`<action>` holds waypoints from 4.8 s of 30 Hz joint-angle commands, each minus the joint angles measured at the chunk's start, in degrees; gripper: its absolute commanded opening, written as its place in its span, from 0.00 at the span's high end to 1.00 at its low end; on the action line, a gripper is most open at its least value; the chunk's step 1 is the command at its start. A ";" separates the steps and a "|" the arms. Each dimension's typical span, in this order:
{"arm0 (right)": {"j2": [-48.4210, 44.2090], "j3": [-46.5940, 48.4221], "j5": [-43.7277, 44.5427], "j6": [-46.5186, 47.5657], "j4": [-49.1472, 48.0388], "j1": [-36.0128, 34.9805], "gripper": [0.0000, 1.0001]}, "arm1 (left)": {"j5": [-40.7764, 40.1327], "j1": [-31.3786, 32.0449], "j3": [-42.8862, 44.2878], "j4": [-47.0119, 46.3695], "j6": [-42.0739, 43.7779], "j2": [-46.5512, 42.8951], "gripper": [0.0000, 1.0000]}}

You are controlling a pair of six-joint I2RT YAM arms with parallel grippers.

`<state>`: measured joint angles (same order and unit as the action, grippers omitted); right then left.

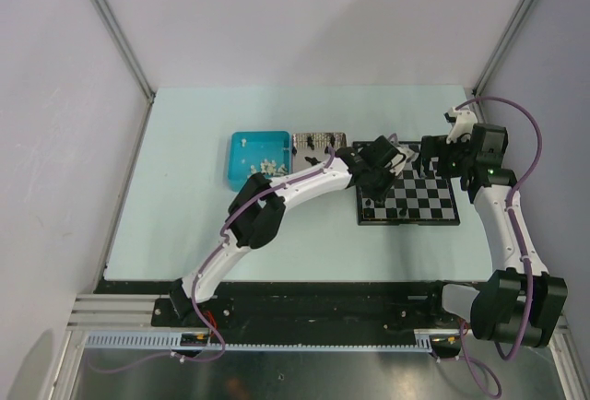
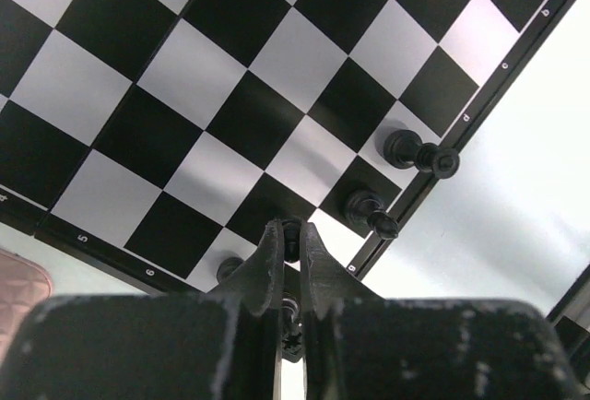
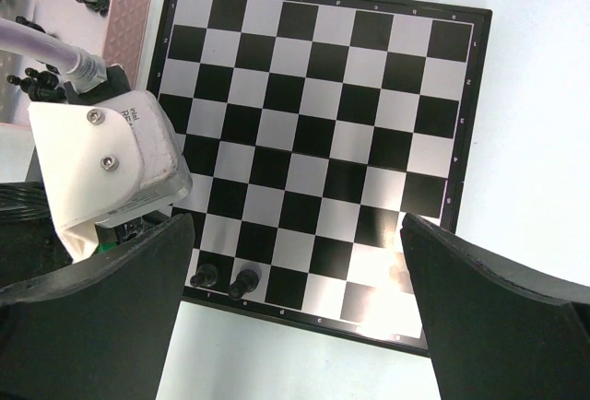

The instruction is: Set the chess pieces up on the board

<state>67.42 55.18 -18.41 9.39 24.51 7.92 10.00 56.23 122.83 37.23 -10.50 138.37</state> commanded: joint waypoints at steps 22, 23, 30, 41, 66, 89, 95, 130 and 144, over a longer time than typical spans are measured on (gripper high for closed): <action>-1.06 0.19 -0.39 -0.42 -2.19 0.25 0.00 | -3.50 0.20 3.21 -0.85 -0.22 1.73 0.85; -1.15 0.19 -0.48 -0.42 -2.01 0.25 0.00 | -3.41 0.20 3.21 -0.85 -0.13 1.73 0.85; -0.97 0.19 -0.66 -0.42 -2.10 0.25 0.00 | -3.85 0.20 3.21 -0.93 -0.40 1.03 0.74; -0.80 0.19 -1.18 -0.16 -1.84 0.25 0.00 | -3.32 0.02 4.44 -0.85 -1.71 -1.78 0.59; -0.45 1.60 -27.55 14.78 5.89 -0.79 0.00 | -13.34 -10.43 -37.08 -16.57 -0.22 -48.25 0.03; 24.32 32.08 -5.76 15.13 16.78 -32.70 0.00 | -18.08 -34.25 -79.05 -18.34 8.13 -95.47 0.00; 37.86 49.65 -5.84 14.08 25.93 -34.82 0.00 | -18.00 -34.25 -79.23 -18.34 8.13 -94.60 0.00; 68.54 70.86 0.31 12.23 26.64 -35.43 0.57 | -21.25 -34.34 -79.76 -18.34 8.83 -94.59 0.00; 71.53 71.21 -2.15 11.53 27.08 -35.08 0.59 | -21.34 -34.34 -79.76 -18.51 8.83 -94.42 0.00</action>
<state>137.75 123.59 -18.94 21.47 51.16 -27.29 -10.41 22.31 43.11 20.64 -3.42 44.23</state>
